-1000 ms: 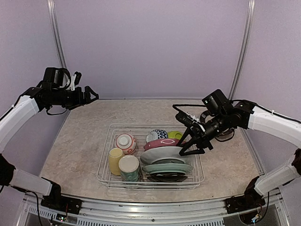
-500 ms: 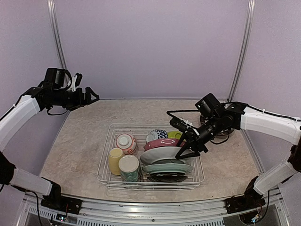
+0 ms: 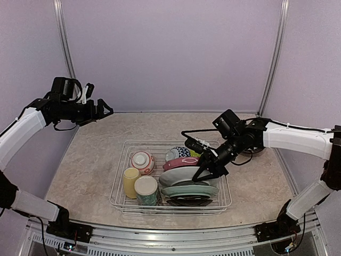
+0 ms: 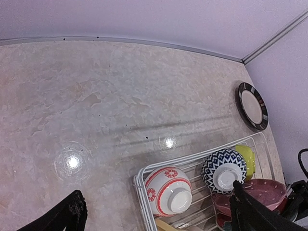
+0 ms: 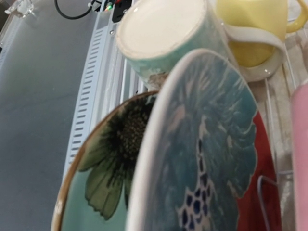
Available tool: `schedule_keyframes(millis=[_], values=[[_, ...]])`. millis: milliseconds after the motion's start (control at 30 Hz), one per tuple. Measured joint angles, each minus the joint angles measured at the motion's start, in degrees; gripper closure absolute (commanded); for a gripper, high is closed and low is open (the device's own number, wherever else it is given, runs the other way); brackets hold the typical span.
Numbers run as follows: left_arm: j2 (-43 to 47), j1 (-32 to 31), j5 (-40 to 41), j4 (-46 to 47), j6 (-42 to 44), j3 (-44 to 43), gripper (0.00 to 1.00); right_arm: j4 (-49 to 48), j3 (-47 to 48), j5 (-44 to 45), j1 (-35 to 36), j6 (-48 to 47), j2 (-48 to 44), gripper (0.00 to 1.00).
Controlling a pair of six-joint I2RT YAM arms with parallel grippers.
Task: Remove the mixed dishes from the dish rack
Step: Grab the plate from the dish rack.
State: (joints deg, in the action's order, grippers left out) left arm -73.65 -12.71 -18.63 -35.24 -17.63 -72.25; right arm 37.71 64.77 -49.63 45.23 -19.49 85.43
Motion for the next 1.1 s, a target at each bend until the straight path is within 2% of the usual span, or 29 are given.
schedule_keyframes(millis=[100,267,700,1100], values=[[0.0,-0.2,0.0,0.0,0.0,0.0,0.01,0.0,0.6,0.5,0.2,0.1,0.1,0.85],[0.0,-0.3,-0.1,0.0,0.0,0.0,0.01,-0.9,1.6,2.2,0.4,-1.2,0.0,1.00],[0.0,-0.5,-0.2,0.0,0.0,0.0,0.01,-1.6,2.2,4.1,0.7,-1.1,-0.5,1.00],[-0.3,-0.8,-0.2,-0.1,0.0,0.0,0.01,-2.5,2.2,3.2,0.8,6.9,-5.8,1.00]])
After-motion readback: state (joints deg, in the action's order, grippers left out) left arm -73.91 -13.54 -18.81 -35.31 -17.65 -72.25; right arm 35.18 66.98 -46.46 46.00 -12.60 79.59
